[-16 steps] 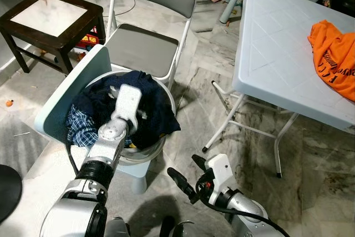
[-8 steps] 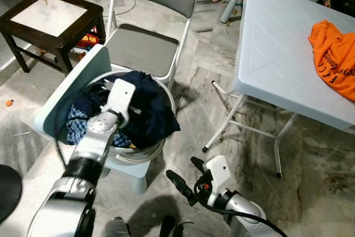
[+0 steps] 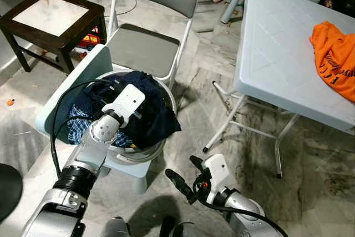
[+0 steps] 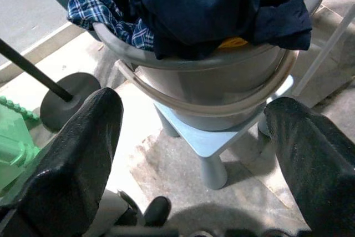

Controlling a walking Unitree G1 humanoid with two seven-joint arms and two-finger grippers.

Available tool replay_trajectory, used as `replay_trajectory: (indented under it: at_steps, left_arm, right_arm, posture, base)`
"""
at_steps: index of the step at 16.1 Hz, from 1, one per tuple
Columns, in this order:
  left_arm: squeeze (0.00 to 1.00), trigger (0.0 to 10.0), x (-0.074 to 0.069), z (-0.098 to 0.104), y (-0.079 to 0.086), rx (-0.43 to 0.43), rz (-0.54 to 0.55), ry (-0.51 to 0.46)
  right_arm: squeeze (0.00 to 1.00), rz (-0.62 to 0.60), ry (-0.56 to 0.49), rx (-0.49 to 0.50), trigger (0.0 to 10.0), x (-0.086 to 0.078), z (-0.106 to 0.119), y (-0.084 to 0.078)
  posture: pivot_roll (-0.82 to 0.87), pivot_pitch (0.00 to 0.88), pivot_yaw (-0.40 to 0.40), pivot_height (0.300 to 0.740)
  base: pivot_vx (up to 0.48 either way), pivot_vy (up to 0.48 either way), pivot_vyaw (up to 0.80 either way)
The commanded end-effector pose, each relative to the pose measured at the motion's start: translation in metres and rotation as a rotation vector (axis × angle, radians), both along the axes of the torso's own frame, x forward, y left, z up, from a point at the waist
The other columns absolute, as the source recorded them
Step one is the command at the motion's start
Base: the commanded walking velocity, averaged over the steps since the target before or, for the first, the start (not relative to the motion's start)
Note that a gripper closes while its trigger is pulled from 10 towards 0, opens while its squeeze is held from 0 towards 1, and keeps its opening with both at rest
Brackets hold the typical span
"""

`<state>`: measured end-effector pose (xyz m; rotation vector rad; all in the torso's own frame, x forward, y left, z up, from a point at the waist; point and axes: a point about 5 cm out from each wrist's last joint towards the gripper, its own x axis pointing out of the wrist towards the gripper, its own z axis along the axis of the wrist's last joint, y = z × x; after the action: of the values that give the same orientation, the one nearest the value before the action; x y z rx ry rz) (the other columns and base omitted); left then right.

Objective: Hang hanger

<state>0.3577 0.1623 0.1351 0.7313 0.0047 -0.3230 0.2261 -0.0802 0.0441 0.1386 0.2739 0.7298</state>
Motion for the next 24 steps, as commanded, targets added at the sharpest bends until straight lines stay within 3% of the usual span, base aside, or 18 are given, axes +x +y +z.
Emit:
replay_trajectory:
  at_steps: [1,2,3,4,5,6,7,8,9,11,14,17,19,24]
  left_arm:
    - [1.0,10.0,0.0,0.002,-0.003,0.153,-0.087,-0.013]
    - [1.0,10.0,-0.002,0.001,-0.006,0.348,-0.196,-0.031]
    - [1.0,10.0,0.002,0.011,-0.005,0.324,-0.183,-0.079]
    - [1.0,10.0,0.007,0.023,-0.002,0.222,-0.126,-0.128]
    - [1.0,10.0,0.01,0.024,0.0,-0.043,-0.022,-0.065]
    - [1.0,10.0,0.013,0.015,0.0,-0.562,0.139,0.135]
    - [1.0,10.0,0.012,0.007,-0.005,-0.888,0.191,0.269]
    - [1.0,10.0,0.008,0.008,-0.011,-0.934,0.109,0.26]
    - [1.0,10.0,0.0,0.014,-0.02,-0.916,0.012,0.195]
    - [1.0,10.0,-0.011,0.019,-0.027,-0.859,-0.054,0.095]
    - [1.0,10.0,-0.023,0.01,-0.011,-0.705,0.113,0.037]
    - [1.0,10.0,-0.053,-0.028,-0.012,-0.801,0.178,0.239]
    - [1.0,10.0,-0.063,-0.041,-0.017,-0.865,0.168,0.325]
    - [1.0,10.0,-0.048,-0.026,-0.036,-1.184,0.153,0.364]
  right_arm:
    - [0.0,-0.004,0.023,-0.018,10.0,-0.004,-0.007,-0.006]
    - [0.0,-0.005,0.026,-0.019,10.0,-0.004,-0.008,-0.006]
    - [0.0,-0.008,0.028,-0.019,10.0,-0.004,-0.008,-0.006]
    - [0.0,-0.013,0.03,-0.018,10.0,-0.004,-0.009,-0.006]
    - [0.0,-0.014,0.03,-0.018,10.0,-0.004,-0.009,-0.006]
    - [0.0,-0.016,0.031,-0.018,10.0,-0.004,-0.009,-0.006]
    - [0.0,-0.018,0.03,-0.017,10.0,-0.004,-0.009,-0.006]
    - [0.0,-0.021,0.031,-0.018,10.0,-0.004,-0.009,-0.006]
    - [0.0,-0.023,0.032,-0.019,10.0,-0.004,-0.009,-0.007]
    - [0.0,-0.023,0.032,-0.021,10.0,-0.004,-0.009,-0.008]
    - [0.0,-0.018,0.029,-0.024,10.0,-0.004,-0.008,-0.008]
    - [0.0,-0.011,0.033,-0.025,10.0,-0.007,-0.008,-0.007]
    - [0.0,-0.006,0.035,-0.029,10.0,-0.008,-0.009,-0.007]
    - [0.0,-0.008,0.042,-0.04,10.0,-0.008,-0.011,-0.01]
  posture:
    - [0.3,0.206,-0.211,0.74]
    - [0.3,0.206,-0.21,0.74]
    - [0.3,0.206,-0.207,0.74]
    - [0.3,0.206,-0.206,0.74]
    - [0.3,0.205,-0.203,0.74]
    - [0.3,0.204,-0.202,0.74]
    - [0.3,0.205,-0.201,0.74]
    - [0.3,0.205,-0.201,0.74]
    - [0.29,0.205,-0.202,0.74]
    - [0.29,0.206,-0.205,0.74]
    - [0.3,0.209,-0.209,0.74]
    - [0.3,0.217,-0.216,0.74]
    - [0.3,0.219,-0.217,0.74]
    - [0.27,0.215,-0.219,0.74]
  base:
    - [0.0,0.0,0.0]
    - [0.0,0.0,0.0]
    - [0.0,0.0,0.0]
    - [0.0,0.0,0.0]
    - [0.0,0.0,0.0]
    - [0.0,0.0,0.0]
    - [0.0,0.0,0.0]
    - [0.0,0.0,0.0]
    - [0.0,0.0,0.0]
    - [0.0,0.0,0.0]
    - [0.0,0.0,0.0]
    - [0.0,0.0,0.0]
    - [0.0,0.0,0.0]
    - [0.0,0.0,0.0]
